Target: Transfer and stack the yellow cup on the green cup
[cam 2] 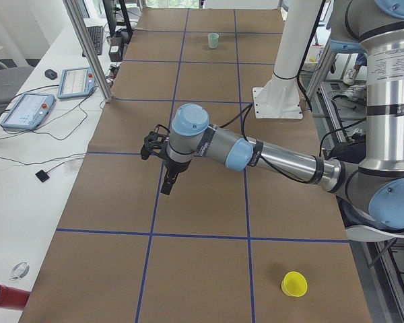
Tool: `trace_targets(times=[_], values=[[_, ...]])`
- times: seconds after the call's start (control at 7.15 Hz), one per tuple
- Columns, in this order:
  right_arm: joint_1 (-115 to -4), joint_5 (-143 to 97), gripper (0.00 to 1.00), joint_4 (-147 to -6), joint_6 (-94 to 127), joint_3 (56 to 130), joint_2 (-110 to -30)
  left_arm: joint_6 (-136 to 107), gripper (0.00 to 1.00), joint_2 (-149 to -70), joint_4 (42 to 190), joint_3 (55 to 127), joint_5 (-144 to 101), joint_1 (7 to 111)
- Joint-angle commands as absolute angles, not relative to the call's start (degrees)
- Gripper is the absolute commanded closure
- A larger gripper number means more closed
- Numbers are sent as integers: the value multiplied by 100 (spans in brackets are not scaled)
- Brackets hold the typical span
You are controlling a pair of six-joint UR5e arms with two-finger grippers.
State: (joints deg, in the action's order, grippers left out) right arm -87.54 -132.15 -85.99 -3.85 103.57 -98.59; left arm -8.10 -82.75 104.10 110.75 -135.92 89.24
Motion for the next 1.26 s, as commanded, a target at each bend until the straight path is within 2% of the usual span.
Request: trace_targets(times=[0.0,0.42,0.7,1.12], values=[[-8754,-13289,0,-8587,-422,10354,-10019,-853,0,-7913,10503,11039,-13353,8877],[-8754,-13315,0,-8604,-422,10354,-10151,-2570,0,-7131,11097,11145,-11300,8877],[-8754,-13333,0,-8587,-422,10354,-10265,-3573,0,-6062,12158,11153,-10236,8877],[-8754,-13342,0,-8604,-422,10354,-10336,-4488,0,-5381,12296,11145,-8907,8877]])
